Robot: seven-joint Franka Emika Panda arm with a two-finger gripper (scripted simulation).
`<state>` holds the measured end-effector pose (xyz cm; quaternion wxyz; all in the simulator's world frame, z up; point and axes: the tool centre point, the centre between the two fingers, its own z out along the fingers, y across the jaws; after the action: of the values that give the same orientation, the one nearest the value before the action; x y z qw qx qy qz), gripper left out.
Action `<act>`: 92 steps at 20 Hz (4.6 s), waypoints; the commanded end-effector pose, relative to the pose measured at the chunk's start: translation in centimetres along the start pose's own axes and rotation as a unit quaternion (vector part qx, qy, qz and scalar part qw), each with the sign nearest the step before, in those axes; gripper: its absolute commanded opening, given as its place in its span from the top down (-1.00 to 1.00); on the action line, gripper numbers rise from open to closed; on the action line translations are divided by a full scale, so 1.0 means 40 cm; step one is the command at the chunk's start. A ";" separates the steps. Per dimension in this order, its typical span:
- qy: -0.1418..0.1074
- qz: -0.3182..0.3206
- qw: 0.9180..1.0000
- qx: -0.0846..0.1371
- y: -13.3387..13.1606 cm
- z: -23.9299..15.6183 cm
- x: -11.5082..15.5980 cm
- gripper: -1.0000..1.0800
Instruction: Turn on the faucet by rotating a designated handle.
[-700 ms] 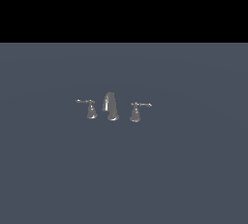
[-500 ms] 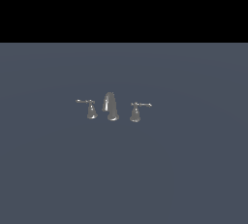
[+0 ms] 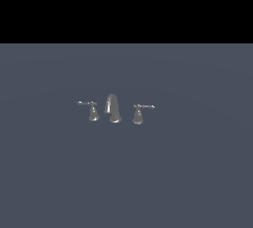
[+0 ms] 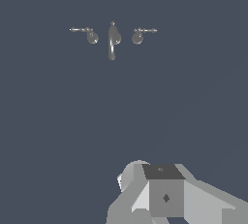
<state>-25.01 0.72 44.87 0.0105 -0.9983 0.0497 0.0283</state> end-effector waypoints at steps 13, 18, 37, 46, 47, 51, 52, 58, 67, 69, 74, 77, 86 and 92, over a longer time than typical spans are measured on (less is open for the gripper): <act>0.004 0.127 0.992 0.003 -0.149 0.149 0.052 1.00; 0.006 0.177 0.984 0.005 -0.205 0.208 0.085 1.00; 0.011 0.356 0.934 0.012 -0.381 0.422 0.254 1.00; 0.013 0.426 0.904 0.015 -0.433 0.508 0.344 1.00; 0.013 0.434 0.901 0.015 -0.438 0.517 0.354 1.00; 0.014 0.462 0.887 0.016 -0.454 0.553 0.395 1.00; 0.014 0.469 0.883 0.016 -0.457 0.562 0.405 1.00; 0.017 0.512 0.859 0.016 -0.474 0.617 0.469 1.00; 0.021 0.583 0.812 0.015 -0.487 0.712 0.584 1.00; 0.022 0.601 0.799 0.014 -0.487 0.737 0.615 1.00; 0.025 0.643 0.765 0.013 -0.481 0.796 0.690 1.00; 0.026 0.665 0.746 0.013 -0.474 0.826 0.730 1.00; 0.027 0.708 0.705 0.014 -0.454 0.885 0.811 1.00; 0.027 0.717 0.697 0.014 -0.448 0.896 0.828 1.00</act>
<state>7.57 16.15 7.56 -0.0006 -0.6620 0.7495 -0.0004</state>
